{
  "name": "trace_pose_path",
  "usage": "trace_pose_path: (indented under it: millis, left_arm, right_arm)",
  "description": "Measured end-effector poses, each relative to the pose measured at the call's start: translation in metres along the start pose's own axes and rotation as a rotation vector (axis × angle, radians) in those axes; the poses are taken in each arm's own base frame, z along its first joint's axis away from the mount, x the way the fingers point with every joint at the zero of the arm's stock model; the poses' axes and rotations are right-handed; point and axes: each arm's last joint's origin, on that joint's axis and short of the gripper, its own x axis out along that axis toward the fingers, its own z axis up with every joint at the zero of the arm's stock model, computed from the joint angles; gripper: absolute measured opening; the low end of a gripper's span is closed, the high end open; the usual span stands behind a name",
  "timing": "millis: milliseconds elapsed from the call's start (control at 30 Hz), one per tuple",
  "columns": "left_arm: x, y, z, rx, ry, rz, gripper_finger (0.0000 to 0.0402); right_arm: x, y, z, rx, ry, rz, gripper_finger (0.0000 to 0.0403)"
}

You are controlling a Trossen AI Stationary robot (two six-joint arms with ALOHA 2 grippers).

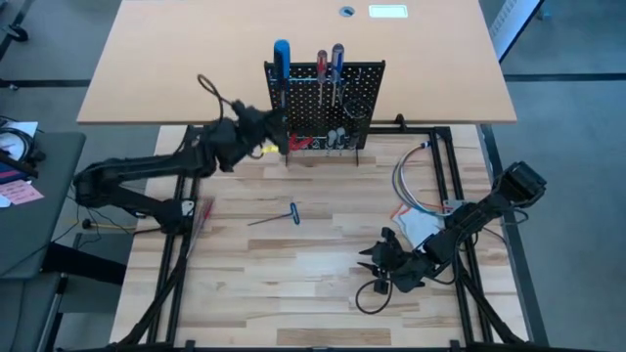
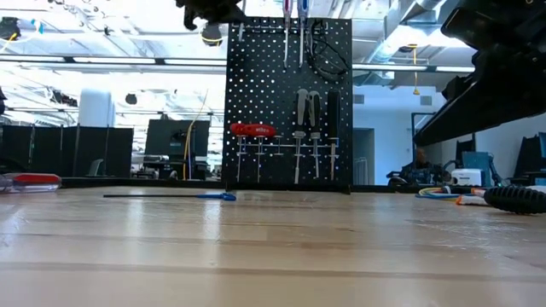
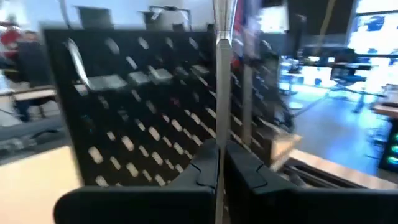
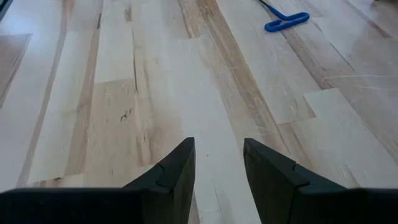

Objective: Hang tools onto peg board
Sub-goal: Hang the blue screwdriver on the pegboard

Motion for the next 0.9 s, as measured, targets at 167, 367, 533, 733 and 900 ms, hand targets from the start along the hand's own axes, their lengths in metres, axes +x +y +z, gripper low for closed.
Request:
trace_pose_path:
  millis: [167, 367, 533, 733, 900]
  left_arm:
    - [0.017, 0.015, 0.022, 0.006, -0.014, 0.064, 0.0]
    - [0.028, 0.028, 0.014, -0.011, 0.023, 0.123, 0.0]
    - [0.037, 0.031, 0.002, 0.001, 0.079, 0.143, 0.0]
    - [0.05, 0.032, -0.014, -0.028, 0.112, 0.165, 0.0]
    - [0.058, 0.029, -0.026, -0.033, 0.143, 0.186, 0.0]
  right_arm:
    - [0.0, 0.0, 0.0, 0.0, 0.0, 0.001, 0.0143]
    - [-0.002, 0.002, -0.001, -0.006, 0.001, 0.008, 0.0143]
    - [-0.003, 0.004, -0.002, -0.011, 0.001, 0.017, 0.0143]
    - [-0.003, 0.003, -0.002, -0.011, 0.001, 0.016, 0.0143]
    - [-0.003, 0.003, -0.002, -0.01, 0.001, 0.016, 0.0143]
